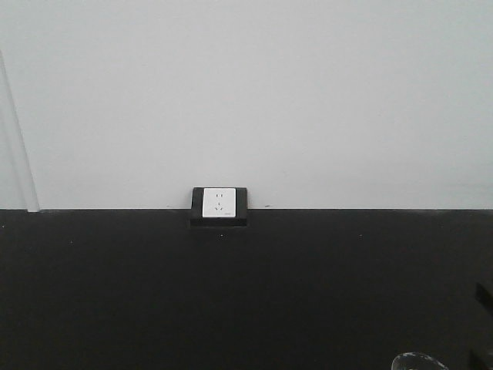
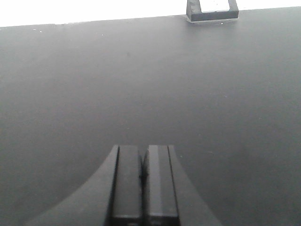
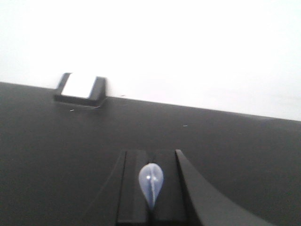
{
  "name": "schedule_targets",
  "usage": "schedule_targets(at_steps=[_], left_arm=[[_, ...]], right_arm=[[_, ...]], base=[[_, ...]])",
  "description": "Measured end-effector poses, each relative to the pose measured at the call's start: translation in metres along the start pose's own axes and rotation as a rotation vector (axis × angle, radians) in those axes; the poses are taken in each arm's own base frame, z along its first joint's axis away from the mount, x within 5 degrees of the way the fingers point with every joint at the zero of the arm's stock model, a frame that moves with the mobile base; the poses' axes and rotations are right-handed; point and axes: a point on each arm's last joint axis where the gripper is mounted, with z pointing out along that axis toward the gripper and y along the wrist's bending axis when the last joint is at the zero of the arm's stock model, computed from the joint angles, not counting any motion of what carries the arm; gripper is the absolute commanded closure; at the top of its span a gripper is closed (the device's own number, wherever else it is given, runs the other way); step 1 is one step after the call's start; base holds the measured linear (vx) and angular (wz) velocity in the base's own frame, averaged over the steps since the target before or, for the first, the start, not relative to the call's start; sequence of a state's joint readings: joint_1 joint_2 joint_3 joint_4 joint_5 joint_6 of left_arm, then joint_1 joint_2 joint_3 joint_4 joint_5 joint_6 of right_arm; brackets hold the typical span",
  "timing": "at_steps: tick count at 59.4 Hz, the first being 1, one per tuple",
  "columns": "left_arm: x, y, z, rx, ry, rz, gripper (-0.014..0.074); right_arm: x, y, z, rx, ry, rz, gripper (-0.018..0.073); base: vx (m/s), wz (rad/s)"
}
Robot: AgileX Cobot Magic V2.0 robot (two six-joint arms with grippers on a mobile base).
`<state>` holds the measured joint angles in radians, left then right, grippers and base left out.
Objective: Grab transparent chemical and place on left bench
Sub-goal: 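Lift the dropper straight up out of the beaker with the right gripper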
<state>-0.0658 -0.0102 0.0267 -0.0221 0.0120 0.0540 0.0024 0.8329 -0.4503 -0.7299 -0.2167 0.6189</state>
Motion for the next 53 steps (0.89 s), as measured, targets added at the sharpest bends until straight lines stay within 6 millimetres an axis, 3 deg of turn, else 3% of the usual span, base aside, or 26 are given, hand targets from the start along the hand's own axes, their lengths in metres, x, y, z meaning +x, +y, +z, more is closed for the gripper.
schedule_targets(at_steps=[5,13,22,53], left_arm=[[0.0,0.0,0.0,0.0,0.0,0.0,0.06],[0.0,0.0,0.0,0.0,0.0,0.0,0.06],[0.0,0.0,0.0,0.0,0.0,0.0,0.06],[0.0,0.0,0.0,0.0,0.0,0.0,0.06]], right_arm=[[0.001,0.0,-0.024,0.038,-0.024,-0.002,0.0564],[0.02,0.006,-0.055,0.051,-0.072,0.043,0.0564],[0.035,0.011,-0.073,0.046,-0.114,0.04,0.0564],[0.033,0.013,-0.08,0.039,-0.153,-0.001,0.0562]], base=[[0.0,0.0],[0.0,0.0],[0.0,0.0],[0.0,0.0]])
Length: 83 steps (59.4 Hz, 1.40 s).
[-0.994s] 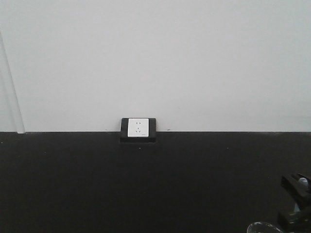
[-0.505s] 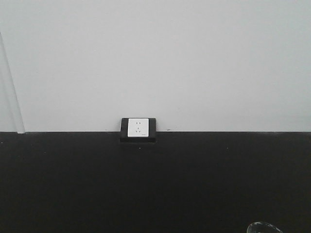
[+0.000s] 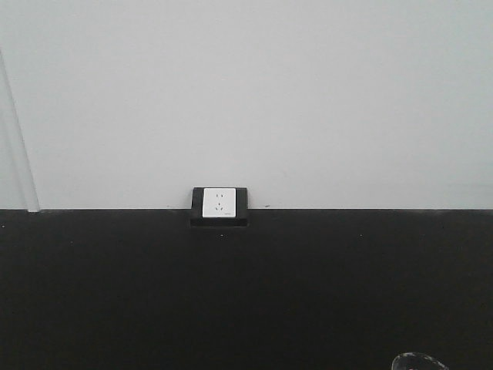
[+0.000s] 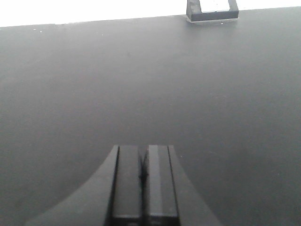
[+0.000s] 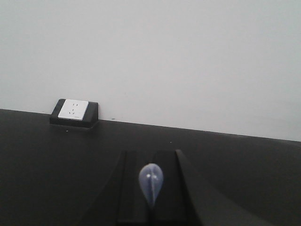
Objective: Grab transparent chemical and place on left bench
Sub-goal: 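Lift the dropper straight up out of the beaker with the right gripper, then drive the base to the bench with white bins, holding the dropper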
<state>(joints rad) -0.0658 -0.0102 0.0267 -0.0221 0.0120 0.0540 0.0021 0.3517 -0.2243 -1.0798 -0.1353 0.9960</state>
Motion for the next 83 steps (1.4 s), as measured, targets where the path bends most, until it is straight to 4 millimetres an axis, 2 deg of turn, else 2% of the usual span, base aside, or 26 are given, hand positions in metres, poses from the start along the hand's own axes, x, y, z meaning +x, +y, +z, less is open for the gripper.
schedule_targets(at_steps=[43,83], left_arm=[[0.0,0.0,0.0,0.0,0.0,0.0,0.06],[0.0,0.0,0.0,0.0,0.0,0.0,0.06]], right_arm=[[0.0,0.0,0.0,0.0,0.0,0.001,0.0562],[0.0,-0.0001,0.0,0.001,0.001,0.001,0.0562]], base=[[-0.02,-0.02],[-0.23,-0.22]])
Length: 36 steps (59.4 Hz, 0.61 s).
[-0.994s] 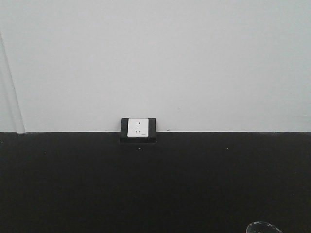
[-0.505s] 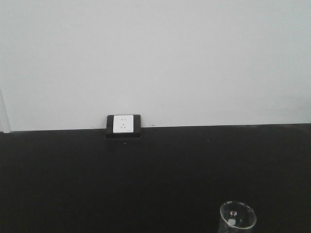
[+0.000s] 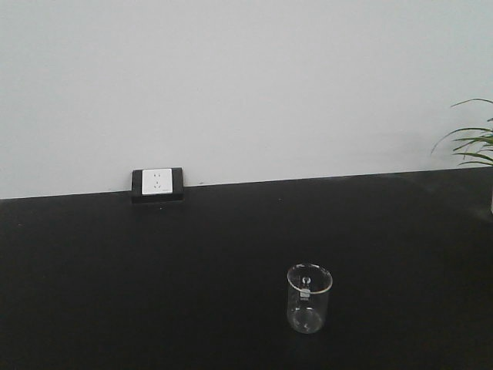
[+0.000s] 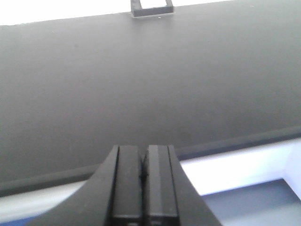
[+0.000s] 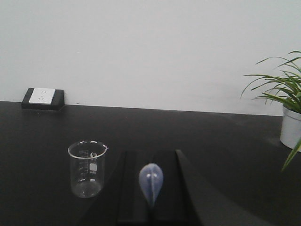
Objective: Grab transparent chemical and place on left bench
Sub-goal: 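Drive the base to the bench with white bins, holding the dropper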
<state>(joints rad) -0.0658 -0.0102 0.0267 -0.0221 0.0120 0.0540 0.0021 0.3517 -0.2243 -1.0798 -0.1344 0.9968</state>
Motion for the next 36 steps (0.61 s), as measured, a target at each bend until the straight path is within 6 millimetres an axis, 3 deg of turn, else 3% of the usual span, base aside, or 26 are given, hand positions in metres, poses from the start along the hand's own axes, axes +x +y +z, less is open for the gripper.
schedule_targets(at_steps=[36], left_arm=[[0.0,0.0,0.0,0.0,0.0,0.0,0.06]], right_arm=[[0.0,0.0,0.0,0.0,0.0,0.0,0.0562]], base=[[-0.39,0.11]])
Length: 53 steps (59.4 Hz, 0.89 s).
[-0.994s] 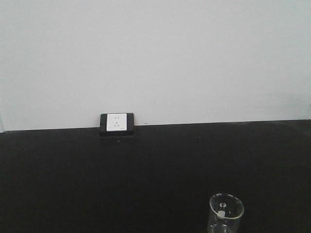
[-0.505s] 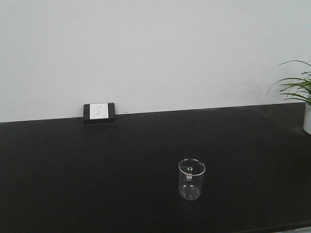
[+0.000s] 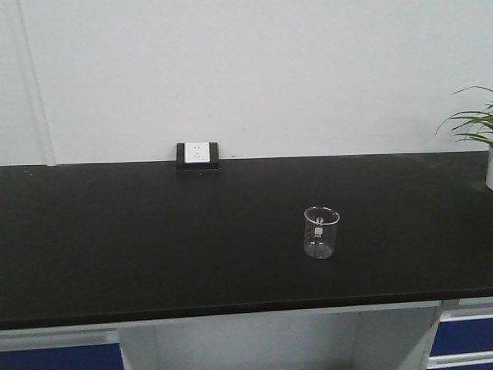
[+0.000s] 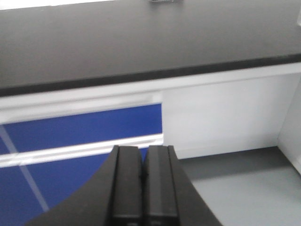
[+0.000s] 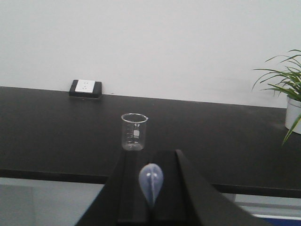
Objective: Grab transparent chemical and place on left bench
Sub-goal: 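Drive the base to the bench with white bins, holding the dropper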
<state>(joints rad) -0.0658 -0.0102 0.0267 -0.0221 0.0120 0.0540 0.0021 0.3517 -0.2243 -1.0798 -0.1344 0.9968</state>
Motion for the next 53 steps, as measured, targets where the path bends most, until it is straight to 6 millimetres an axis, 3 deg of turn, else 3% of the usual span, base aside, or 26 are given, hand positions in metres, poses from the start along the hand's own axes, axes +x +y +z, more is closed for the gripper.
schedule_targets(at_steps=[53], left_arm=[[0.0,0.0,0.0,0.0,0.0,0.0,0.06]], right_arm=[[0.0,0.0,0.0,0.0,0.0,0.0,0.0562]], base=[[-0.4,0.3]])
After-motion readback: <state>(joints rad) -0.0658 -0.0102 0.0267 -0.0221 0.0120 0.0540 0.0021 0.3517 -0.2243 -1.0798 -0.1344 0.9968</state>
